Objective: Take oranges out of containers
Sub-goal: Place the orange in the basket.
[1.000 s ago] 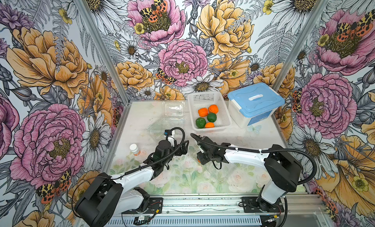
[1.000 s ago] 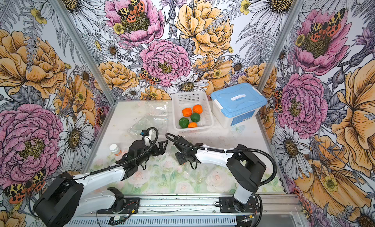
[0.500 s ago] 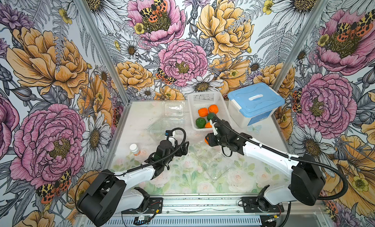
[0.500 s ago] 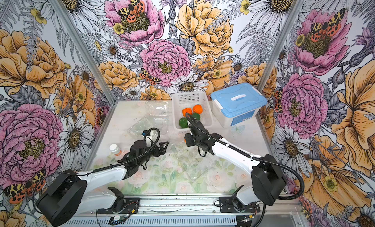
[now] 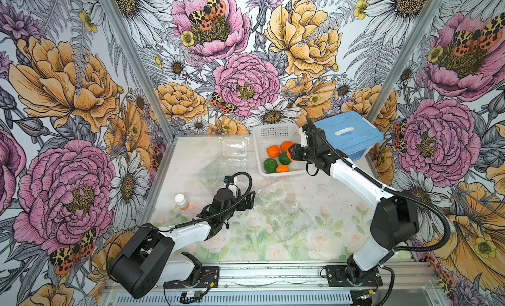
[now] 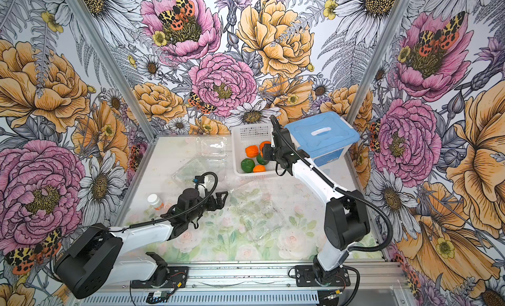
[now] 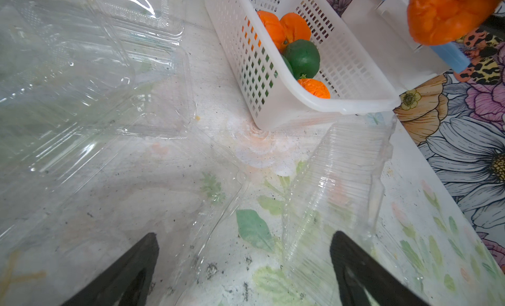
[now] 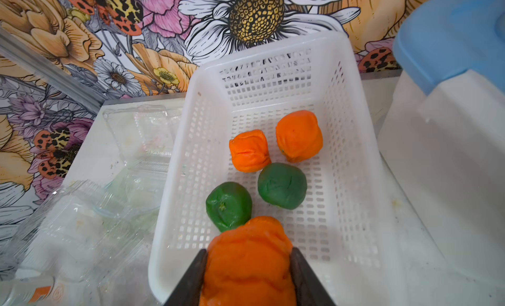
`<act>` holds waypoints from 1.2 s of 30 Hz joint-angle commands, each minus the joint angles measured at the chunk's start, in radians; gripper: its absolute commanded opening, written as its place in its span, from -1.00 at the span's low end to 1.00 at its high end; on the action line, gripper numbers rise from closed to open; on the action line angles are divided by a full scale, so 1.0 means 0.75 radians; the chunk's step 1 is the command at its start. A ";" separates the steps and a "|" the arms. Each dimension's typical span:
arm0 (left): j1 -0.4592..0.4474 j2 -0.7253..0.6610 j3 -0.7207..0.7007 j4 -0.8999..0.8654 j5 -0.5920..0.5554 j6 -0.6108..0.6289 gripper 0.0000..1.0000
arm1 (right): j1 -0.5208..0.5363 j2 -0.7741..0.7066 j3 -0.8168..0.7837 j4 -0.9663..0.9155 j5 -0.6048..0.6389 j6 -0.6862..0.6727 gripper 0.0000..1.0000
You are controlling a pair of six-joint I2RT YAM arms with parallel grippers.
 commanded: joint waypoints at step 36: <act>0.412 -0.640 -0.126 -0.125 -0.240 0.235 0.98 | -0.242 -0.618 -0.775 0.394 0.330 -0.174 0.66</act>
